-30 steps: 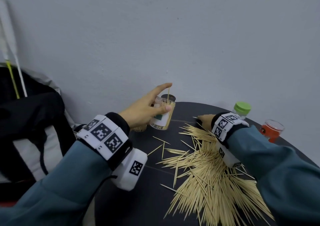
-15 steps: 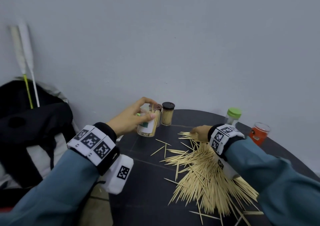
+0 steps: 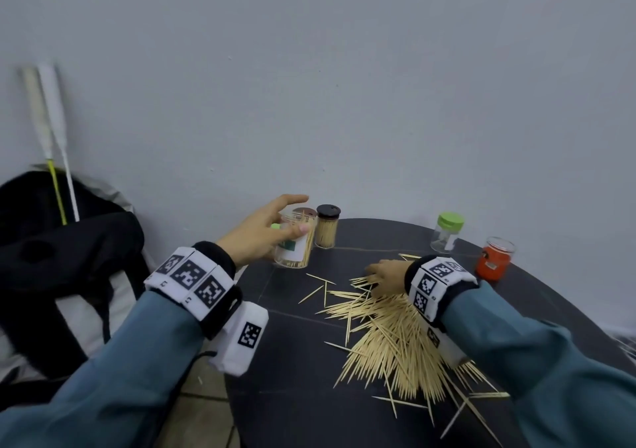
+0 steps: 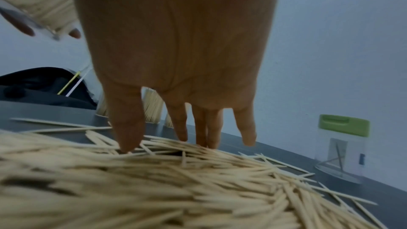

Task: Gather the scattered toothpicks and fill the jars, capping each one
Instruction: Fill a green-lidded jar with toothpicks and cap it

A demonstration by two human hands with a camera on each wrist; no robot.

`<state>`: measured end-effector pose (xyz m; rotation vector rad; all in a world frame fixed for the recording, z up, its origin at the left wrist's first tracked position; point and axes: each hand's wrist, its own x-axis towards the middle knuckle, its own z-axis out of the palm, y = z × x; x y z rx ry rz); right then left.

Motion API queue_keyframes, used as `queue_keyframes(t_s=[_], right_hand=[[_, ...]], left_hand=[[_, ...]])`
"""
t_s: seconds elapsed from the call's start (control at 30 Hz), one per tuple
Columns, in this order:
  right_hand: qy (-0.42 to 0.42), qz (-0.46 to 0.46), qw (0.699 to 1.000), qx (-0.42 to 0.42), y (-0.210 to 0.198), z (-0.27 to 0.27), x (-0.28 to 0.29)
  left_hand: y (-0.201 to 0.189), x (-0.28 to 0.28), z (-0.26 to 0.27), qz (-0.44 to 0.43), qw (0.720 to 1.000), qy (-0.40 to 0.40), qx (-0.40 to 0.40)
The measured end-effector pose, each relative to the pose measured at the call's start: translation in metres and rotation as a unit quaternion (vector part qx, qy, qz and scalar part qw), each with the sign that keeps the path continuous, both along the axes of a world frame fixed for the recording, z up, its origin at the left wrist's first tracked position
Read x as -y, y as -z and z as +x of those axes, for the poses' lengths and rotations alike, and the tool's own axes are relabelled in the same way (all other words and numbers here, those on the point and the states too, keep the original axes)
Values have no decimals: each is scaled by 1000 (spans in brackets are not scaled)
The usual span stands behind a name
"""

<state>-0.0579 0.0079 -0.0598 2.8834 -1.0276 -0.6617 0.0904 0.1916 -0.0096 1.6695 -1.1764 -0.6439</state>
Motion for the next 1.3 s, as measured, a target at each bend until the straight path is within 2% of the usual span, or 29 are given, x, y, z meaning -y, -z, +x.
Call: queue_keyframes(t_s=[0.2, 0.47, 0.67, 1.3], right_hand=[[-24, -1, 999, -26, 6, -13, -2], [-42, 10, 999, -7, 5, -19, -2], [-87, -7, 996, -7, 3, -28, 5], [-127, -39, 988, 82, 5, -33, 2]], left_hand=[[4, 0, -4, 23, 1000, 3, -7], [-1, -5, -12, 18, 1000, 1, 3], [-8, -3, -21, 10, 1000, 3, 10], [-2, 3, -40, 6, 999, 34, 16]])
